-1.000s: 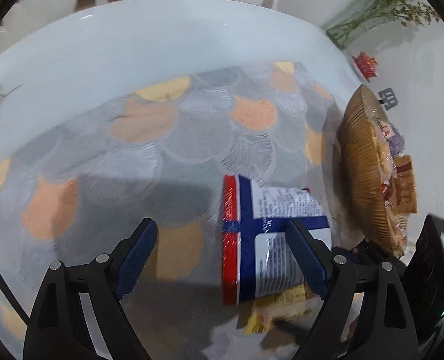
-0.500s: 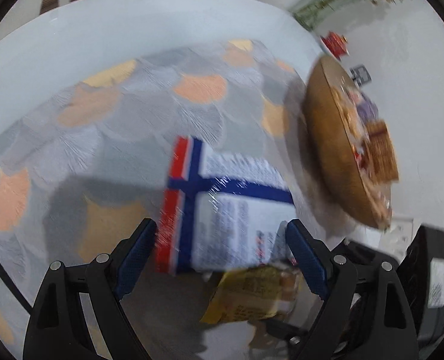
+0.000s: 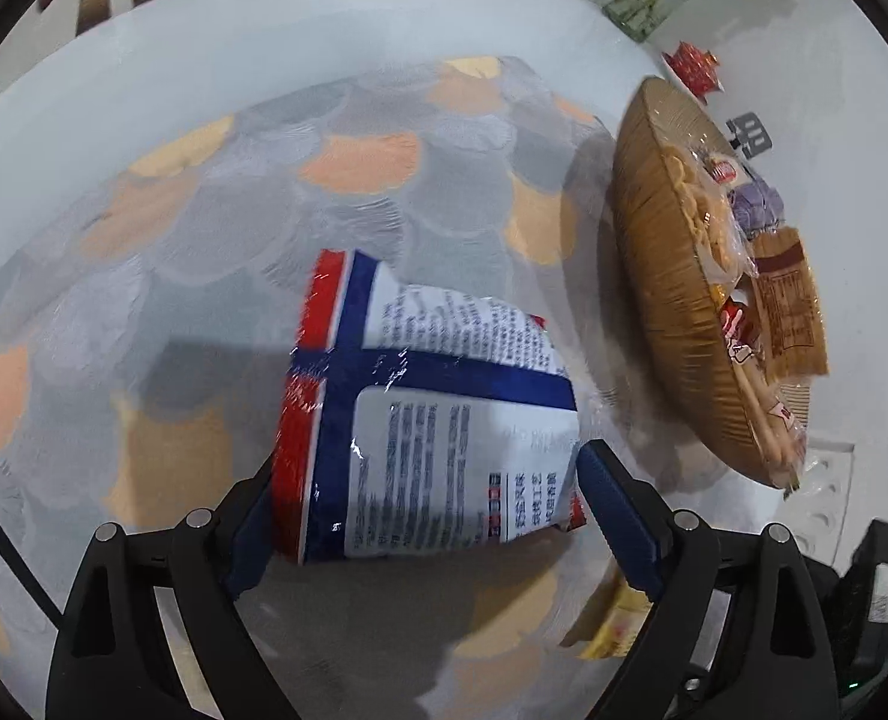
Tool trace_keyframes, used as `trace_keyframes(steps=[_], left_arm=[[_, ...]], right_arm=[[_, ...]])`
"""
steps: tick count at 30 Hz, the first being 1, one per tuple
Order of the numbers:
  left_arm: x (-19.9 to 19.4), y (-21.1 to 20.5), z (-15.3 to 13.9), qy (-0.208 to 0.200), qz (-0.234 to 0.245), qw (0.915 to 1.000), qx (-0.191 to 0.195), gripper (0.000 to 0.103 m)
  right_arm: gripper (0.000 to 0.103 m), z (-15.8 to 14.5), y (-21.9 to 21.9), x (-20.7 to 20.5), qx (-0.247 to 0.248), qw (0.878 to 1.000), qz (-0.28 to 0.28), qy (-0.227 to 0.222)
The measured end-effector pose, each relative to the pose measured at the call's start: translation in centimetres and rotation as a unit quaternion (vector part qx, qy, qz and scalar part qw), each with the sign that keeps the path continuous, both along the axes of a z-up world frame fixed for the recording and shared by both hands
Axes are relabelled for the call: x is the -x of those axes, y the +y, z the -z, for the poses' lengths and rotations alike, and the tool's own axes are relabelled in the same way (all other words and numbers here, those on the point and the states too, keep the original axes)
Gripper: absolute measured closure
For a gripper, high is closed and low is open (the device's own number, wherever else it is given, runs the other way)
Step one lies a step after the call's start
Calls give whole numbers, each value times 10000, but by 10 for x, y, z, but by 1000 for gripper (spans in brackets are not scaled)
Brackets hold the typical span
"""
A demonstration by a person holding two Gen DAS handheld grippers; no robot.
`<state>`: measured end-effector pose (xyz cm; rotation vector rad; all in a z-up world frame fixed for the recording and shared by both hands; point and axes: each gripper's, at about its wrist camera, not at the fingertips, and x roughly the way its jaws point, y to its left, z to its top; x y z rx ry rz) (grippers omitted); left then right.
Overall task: Organize snacks
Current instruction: 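Lift the striped bag with left gripper while right lifts the yellow packet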
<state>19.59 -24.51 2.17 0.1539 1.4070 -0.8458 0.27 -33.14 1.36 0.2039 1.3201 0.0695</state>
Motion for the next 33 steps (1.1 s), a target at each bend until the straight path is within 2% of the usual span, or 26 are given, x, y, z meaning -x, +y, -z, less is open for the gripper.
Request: trace_keyframes(steps=[3, 7, 8, 10, 11, 16, 21, 23, 27, 30, 33], left_arm=[[6, -15, 3, -324, 45, 9991, -268, 7], [16, -27, 3, -842, 17, 9952, -505, 8], [17, -28, 2, -943, 17, 9942, -520, 18], [24, -26, -3, -1082, 59, 9931, -444, 29], [26, -25, -5, -1063, 61, 9935, -412, 43], [34, -4, -12, -1048, -206, 9936, -382, 50], [59, 30, -14, -891, -541, 9942, -252, 51], [72, 43, -13, -839, -656, 9939, -302, 51], [98, 76, -11, -577, -1010, 9929, -261, 51], [117, 98, -8, -414, -1250, 9910, -226, 51], [133, 110, -10, -366, -1228, 9917, -105, 51]], right_arm=[[47, -2, -7, 0, -11, 9997, 257, -37], [47, 0, -18, 5, -22, 9983, 588, 8], [47, 2, -26, 11, -91, 9977, 664, 26], [47, 5, -35, 15, -251, 9964, 806, 63], [47, 5, -41, 18, -313, 9957, 871, 61], [48, 3, -71, 25, -564, 9931, 1031, 10], [48, -2, -85, 33, -695, 9933, 925, 0], [47, 0, -76, 35, -780, 9933, 856, 43], [47, 3, -62, 49, -1273, 9876, 884, 257], [45, 3, -62, 59, -1248, 9872, 935, 325], [43, 8, -56, 61, -1382, 9852, 895, 474]])
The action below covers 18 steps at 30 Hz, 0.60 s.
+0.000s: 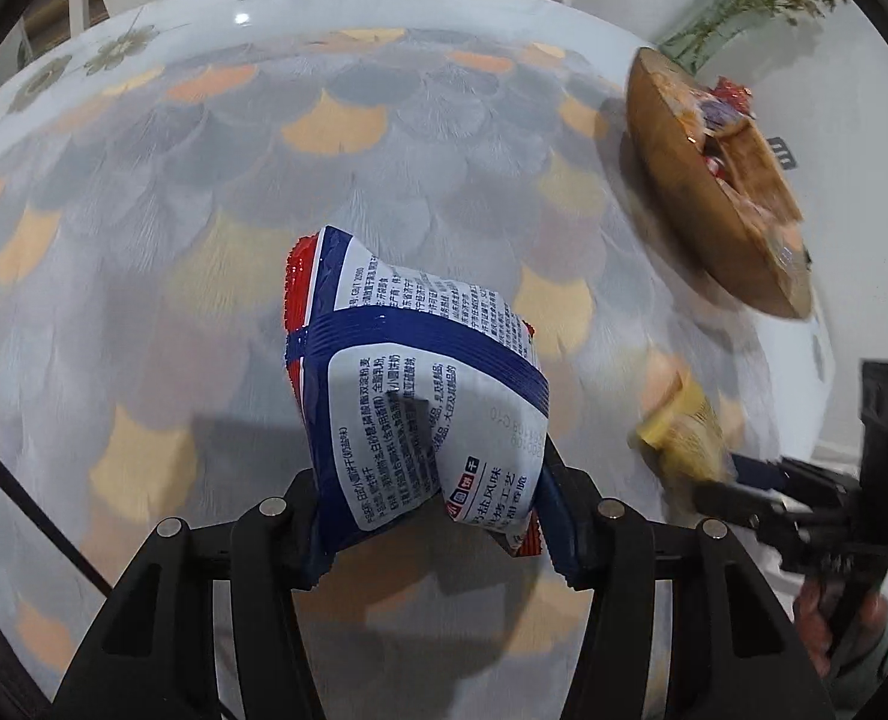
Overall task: Organize snacks
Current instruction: 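Lift the striped bag with left gripper while right lifts the yellow packet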
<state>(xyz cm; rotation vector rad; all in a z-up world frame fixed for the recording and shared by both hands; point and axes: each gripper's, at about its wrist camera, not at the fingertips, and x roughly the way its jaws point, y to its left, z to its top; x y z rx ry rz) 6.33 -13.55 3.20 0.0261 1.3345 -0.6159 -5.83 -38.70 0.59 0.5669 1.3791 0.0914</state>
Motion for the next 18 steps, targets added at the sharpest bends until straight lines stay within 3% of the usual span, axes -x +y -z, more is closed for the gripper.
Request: trace_keyframes(steps=[2, 6, 16, 17, 18], left_arm=[[8, 8, -3, -48, 19, 10000, 78, 51], [14, 20, -4, -88, -1, 9996, 285, 51], [23, 36, -35, -425, 115, 9966, 699, 51], [24, 37, -38, -461, 121, 9962, 733, 51], [25, 39, -42, -495, 123, 9958, 758, 51]], right_arm=[[42, 0, 4, -5, -116, 9997, -169, 156], [42, -6, 19, -18, 213, 9991, -278, 239], [42, -1, 43, -38, 947, 9945, 263, 370], [43, -2, 47, -40, 1104, 9930, 268, 307], [52, -2, 52, -42, 1270, 9912, 241, 273]])
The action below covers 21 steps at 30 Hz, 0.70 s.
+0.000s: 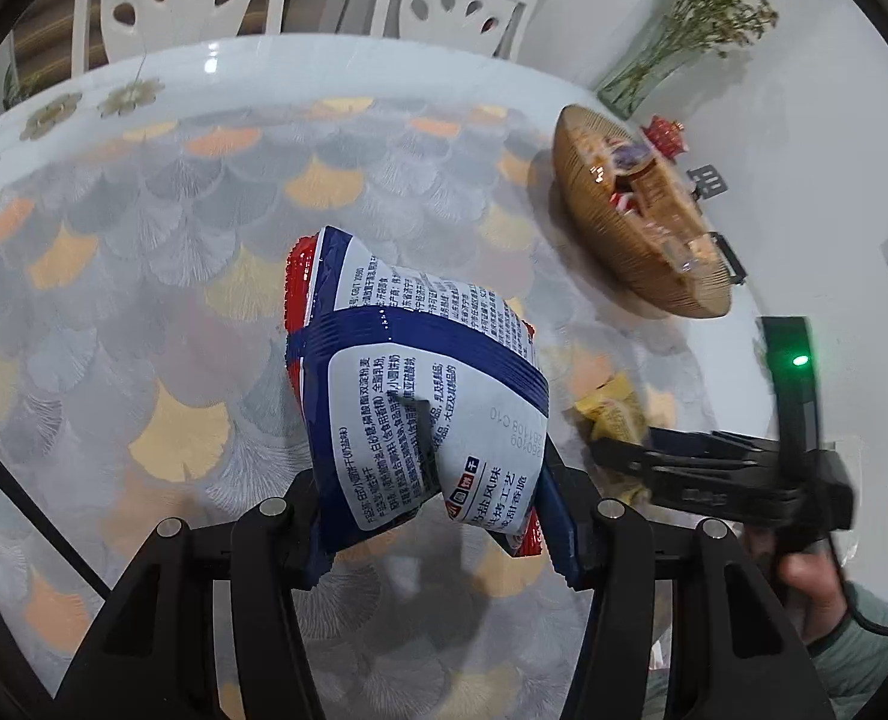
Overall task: Organize snacks
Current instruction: 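Lift the striped bag with left gripper while right lifts the yellow packet, then carry both packets over the brown glass bowl and open both grippers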
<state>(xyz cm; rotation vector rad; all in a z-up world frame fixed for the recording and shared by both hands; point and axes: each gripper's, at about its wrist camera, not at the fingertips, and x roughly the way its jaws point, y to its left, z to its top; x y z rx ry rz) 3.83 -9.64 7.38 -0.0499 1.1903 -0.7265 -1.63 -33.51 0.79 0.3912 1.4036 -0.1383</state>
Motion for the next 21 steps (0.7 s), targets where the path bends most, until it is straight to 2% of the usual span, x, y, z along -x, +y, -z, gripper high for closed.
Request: trace_keyframes(steps=[1, 3, 7, 10, 15, 21], left_arm=[[1, 1, -3, -37, -4, 10000, 7, 51], [2, 2, -9, -137, -8, 9999, -26, 51], [9, -1, -32, -659, 9, 9973, -329, 51], [12, -5, -50, -969, 48, 9948, -319, 51], [10, -19, -73, -1190, 19, 9925, -271, 51], [6, -60, -80, -1222, 108, 9919, -336, 51]], right_arm=[[58, -1, 6, -1, 235, 9997, -65, -21], [62, -5, 20, -2, 569, 9982, -157, -110], [63, -15, 39, 3, 433, 9980, -372, -273], [63, -32, 35, 15, 365, 9970, -499, -468], [63, -70, 18, 25, 170, 9939, -575, -930], [63, -109, -2, 21, 150, 9877, -766, -1357]])
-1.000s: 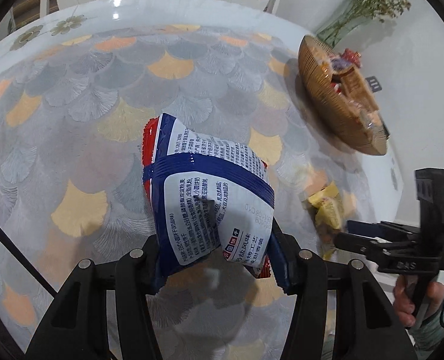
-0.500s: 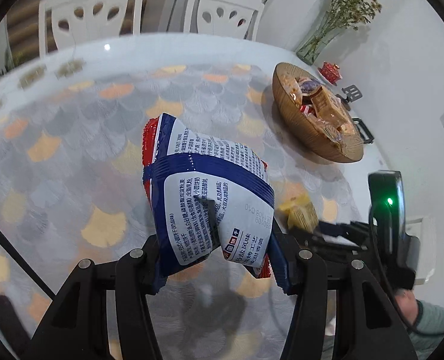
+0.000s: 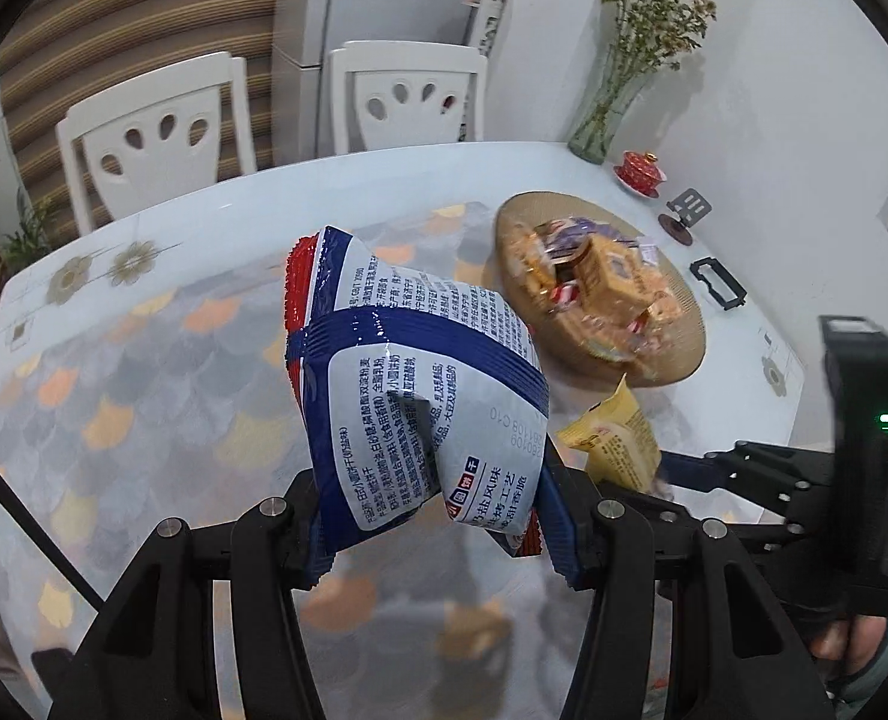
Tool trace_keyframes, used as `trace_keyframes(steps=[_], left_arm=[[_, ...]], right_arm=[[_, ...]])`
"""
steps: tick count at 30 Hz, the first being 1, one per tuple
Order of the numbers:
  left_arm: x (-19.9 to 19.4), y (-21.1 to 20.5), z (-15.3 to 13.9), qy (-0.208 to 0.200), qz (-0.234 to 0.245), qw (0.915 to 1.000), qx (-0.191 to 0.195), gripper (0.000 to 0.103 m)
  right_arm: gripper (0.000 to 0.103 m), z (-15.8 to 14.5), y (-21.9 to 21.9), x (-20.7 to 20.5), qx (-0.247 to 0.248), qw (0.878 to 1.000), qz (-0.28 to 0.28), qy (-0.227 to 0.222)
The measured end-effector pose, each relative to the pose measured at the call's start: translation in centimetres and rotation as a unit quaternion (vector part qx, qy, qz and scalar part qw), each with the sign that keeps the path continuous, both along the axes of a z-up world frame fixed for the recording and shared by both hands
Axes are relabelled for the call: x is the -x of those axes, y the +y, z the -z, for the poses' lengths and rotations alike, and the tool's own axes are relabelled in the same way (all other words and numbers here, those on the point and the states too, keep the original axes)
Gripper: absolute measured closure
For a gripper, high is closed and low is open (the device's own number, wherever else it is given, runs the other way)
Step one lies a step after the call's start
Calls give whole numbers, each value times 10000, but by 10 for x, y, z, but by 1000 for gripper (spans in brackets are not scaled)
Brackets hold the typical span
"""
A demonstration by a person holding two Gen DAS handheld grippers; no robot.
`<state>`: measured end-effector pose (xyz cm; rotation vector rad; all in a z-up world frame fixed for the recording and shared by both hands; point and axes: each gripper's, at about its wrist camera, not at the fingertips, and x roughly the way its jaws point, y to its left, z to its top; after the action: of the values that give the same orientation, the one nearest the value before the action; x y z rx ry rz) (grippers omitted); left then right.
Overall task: Organize snacks
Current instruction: 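Carry both packets over the brown glass bowl and open both grippers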
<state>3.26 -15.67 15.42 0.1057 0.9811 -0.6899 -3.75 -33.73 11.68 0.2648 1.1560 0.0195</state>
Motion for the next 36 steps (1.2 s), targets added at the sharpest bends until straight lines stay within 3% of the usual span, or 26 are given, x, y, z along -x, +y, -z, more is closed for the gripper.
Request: trace_keyframes(steps=[9, 14, 18, 23, 36], left_arm=[[-11, -79, -16, -82, 287, 9996, -29, 51], [-24, -114, -25, -229, 300, 9993, -18, 51], [-40, -139, -16, 22, 286, 9996, 79, 51], [-59, -161, -3, 579, 282, 9965, 541, 51], [-88, -205, 15, 899, 241, 9929, 741, 51]], right_arm=[[63, -33, -78, -15, -265, 9988, 338, -251], [63, -28, -133, -32, -574, 9953, 761, -180], [63, -24, -175, -44, -575, 9928, 1042, -170], [63, -26, -214, -64, -462, 9912, 1217, -241], [63, -10, -249, -122, -384, 9924, 1158, -173]])
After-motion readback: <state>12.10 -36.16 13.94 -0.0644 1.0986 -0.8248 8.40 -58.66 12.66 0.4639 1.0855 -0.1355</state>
